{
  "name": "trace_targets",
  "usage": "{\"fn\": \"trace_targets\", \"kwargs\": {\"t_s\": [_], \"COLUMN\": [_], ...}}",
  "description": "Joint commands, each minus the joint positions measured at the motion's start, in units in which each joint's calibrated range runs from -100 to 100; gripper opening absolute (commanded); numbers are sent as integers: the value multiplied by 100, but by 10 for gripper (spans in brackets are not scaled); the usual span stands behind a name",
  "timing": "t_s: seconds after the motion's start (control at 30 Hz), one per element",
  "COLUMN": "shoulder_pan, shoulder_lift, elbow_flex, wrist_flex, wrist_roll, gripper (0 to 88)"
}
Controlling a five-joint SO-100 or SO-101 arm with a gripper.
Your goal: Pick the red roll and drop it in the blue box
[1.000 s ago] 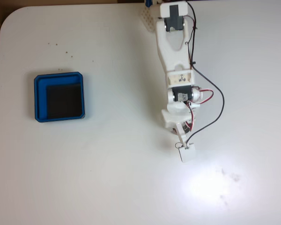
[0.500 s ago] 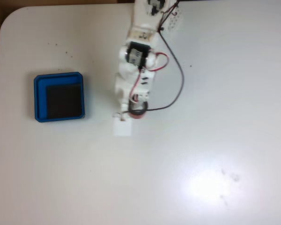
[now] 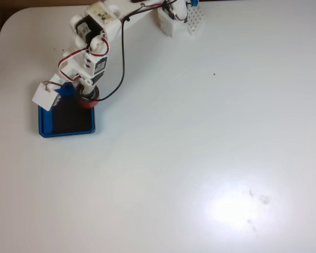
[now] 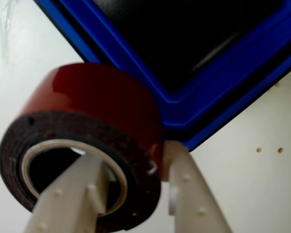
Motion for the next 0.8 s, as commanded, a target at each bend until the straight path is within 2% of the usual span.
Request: {"fn": "trace_targets", "kwargs": {"t_s": [0.0, 0.2, 0.5, 0.77], "shoulder_pan": [85, 231, 642, 651], "shoulder_lift": [105, 456, 515, 866], "elbow_flex": [-281, -281, -273, -281], "wrist_flex": [-838, -1548, -1573, -1573], "wrist_roll": [-30, -30, -21, -21], "gripper": [7, 7, 7, 7]}}
